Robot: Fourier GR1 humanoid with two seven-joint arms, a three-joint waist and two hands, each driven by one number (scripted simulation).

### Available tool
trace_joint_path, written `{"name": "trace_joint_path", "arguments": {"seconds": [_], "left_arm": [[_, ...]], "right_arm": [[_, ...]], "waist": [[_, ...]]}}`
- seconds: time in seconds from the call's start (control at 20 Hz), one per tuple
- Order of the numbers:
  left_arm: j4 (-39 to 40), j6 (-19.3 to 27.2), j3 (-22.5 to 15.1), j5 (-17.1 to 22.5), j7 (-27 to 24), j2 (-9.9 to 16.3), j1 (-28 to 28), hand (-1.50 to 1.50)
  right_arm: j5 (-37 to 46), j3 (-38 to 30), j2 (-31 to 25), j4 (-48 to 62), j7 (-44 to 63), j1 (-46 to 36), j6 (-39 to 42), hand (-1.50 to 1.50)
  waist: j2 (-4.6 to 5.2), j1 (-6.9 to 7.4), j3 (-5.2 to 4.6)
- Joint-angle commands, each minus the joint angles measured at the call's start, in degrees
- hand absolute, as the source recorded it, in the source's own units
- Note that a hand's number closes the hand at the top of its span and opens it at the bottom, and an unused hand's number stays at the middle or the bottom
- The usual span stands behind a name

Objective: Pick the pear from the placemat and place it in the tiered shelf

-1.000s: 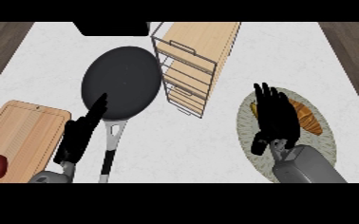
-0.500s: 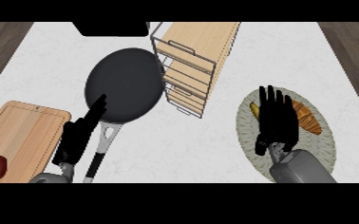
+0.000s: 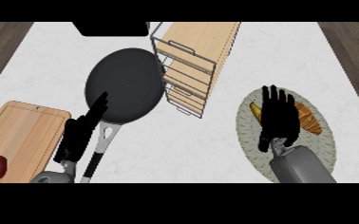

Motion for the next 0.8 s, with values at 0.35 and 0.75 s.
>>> {"name": "trace_joint_path", "arguments": {"seconds": [0.35, 0.75], "left_arm": [[-0.18, -5.21, 4.92, -1.32, -1.67, -0.35, 1.65, 0.0], [4.8, -6.65, 7.36, -1.71, -4.21, -0.34, -0.55, 0.0]], "right_arm": [[5.5, -4.35, 3.65, 6.31, -5.87, -0.11, -0.96, -1.5], [6.61, -5.62, 1.76, 15.42, -15.98, -2.12, -6.57, 1.5]], "waist": [[-0.01, 0.06, 0.0], [0.12, 0.06, -0.01]]}}
